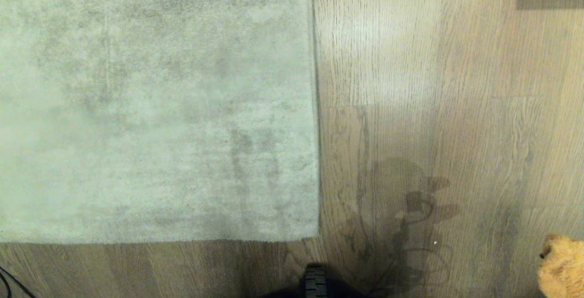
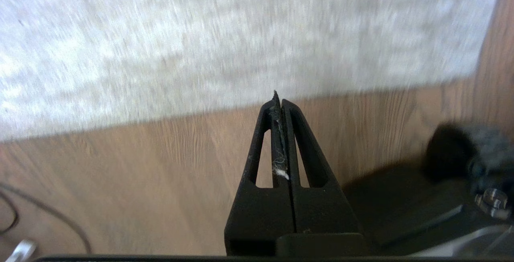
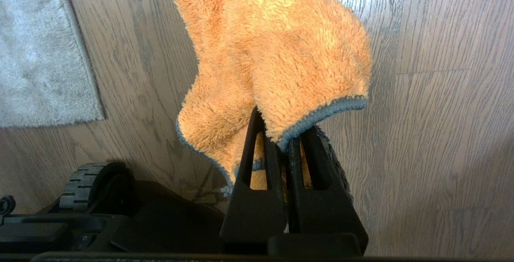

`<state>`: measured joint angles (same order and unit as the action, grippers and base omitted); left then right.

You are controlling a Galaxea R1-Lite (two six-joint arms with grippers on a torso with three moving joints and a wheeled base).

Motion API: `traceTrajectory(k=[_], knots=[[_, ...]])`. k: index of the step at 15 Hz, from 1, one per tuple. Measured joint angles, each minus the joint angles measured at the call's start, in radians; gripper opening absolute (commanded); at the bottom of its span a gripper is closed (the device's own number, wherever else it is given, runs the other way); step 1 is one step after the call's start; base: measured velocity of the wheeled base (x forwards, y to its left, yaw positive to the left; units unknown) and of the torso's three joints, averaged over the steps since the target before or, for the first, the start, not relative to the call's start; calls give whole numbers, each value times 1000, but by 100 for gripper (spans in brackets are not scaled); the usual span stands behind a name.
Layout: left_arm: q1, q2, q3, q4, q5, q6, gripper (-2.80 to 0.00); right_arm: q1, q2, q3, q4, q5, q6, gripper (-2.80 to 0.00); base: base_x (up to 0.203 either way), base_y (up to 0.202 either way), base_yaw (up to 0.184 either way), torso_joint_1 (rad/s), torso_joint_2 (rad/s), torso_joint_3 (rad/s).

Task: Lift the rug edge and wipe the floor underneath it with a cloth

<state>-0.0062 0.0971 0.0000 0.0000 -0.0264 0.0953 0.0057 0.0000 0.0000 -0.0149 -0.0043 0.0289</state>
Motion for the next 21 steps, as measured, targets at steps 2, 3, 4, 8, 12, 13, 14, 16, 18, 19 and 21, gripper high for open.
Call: traceTrajectory(k=[2,3,4,8,12,13,14,16,18,19,21], knots=[[1,-52,0,2,0,-4,-280,0,0,0,0,0,0,-280,0,0,0,0,0,0],[1,-68,0,1,0,-3,-280,0,0,0,0,0,0,-280,0,0,0,0,0,0],[1,-78,0,-7,0,-8,-280,0,0,0,0,0,0,-280,0,0,0,0,0,0],[1,-95,0,-5,2,-32,-280,0,0,0,0,0,0,-280,0,0,0,0,0,0],[1,-96,-7,37,3,-49,-280,0,0,0,0,0,0,-280,0,0,0,0,0,0],[1,-96,-9,39,3,-51,-280,0,0,0,0,0,0,-280,0,0,0,0,0,0],[1,-96,-9,36,5,-51,-280,0,0,0,0,0,0,-280,0,0,0,0,0,0],[1,-96,-4,1,7,-53,-280,0,0,0,0,0,0,-280,0,0,0,0,0,0],[1,-96,-1,2,9,-76,-280,0,0,0,0,0,0,-280,0,0,0,0,0,0],[1,-95,-1,4,11,-91,-280,0,0,0,0,0,0,-280,0,0,0,0,0,0],[3,-95,-1,-2,13,-94,-280,0,0,0,0,-1,0,-280,0,0,0,0,0,0]])
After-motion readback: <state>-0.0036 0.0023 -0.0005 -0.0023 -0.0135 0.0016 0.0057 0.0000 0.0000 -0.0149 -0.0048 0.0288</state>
